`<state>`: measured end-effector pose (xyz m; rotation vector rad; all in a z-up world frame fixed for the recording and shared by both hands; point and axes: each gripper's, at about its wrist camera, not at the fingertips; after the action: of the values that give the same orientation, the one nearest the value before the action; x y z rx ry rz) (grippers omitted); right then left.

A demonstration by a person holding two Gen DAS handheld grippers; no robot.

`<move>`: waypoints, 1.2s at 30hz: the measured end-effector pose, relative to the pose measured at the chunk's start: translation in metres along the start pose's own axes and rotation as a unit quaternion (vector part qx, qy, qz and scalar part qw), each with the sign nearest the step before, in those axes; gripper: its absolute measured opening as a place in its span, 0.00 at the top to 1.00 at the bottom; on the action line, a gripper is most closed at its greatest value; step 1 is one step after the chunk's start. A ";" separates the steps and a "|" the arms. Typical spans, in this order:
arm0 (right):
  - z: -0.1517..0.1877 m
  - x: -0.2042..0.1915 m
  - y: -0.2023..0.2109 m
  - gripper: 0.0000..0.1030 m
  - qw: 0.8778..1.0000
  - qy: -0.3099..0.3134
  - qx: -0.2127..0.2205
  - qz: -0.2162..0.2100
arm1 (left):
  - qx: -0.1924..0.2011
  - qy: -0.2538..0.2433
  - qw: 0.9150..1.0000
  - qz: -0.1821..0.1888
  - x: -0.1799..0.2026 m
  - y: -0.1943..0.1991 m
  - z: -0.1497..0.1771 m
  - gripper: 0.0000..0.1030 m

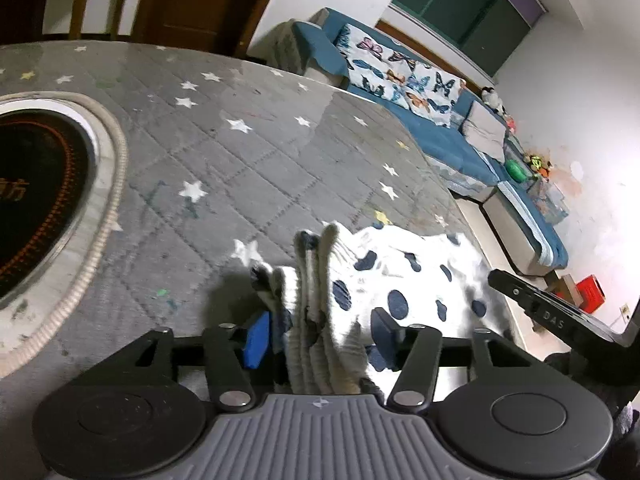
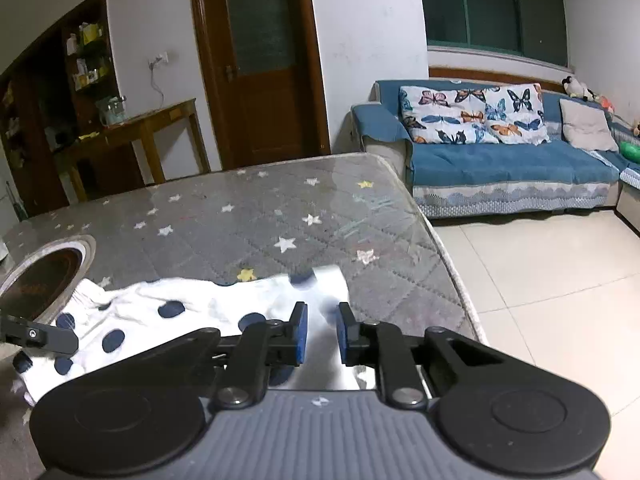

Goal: Fold clothes

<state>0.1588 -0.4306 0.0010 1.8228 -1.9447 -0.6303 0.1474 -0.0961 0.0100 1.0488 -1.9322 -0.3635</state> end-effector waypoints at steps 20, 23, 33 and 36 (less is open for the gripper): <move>-0.007 -0.024 -0.041 0.66 0.997 0.030 -0.053 -0.045 | 0.010 -0.023 0.998 -0.054 -0.001 -0.026 -0.019 0.37; -0.004 -0.023 -0.017 0.65 0.997 0.033 -0.040 -0.058 | 0.018 -0.033 0.998 -0.049 0.007 -0.016 -0.017 0.35; 0.047 -0.022 0.048 0.59 0.995 0.058 -0.035 -0.070 | 0.020 -0.071 0.995 -0.070 0.019 -0.010 0.004 0.32; 0.062 -0.022 0.058 0.56 0.996 0.067 -0.031 -0.059 | 0.017 -0.073 0.994 -0.079 0.017 -0.012 0.007 0.32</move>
<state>0.0772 -0.4020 -0.0161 1.9004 -1.7238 -0.5802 0.1441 -0.1178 0.0080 1.2303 -1.9951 -0.5101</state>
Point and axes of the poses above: each gripper's, at about its wrist camera, not at the fingertips, and y roughly against the way its jaws point, x to its right, z to its underside, and after that the axes turned 11 degrees about z, right-handed
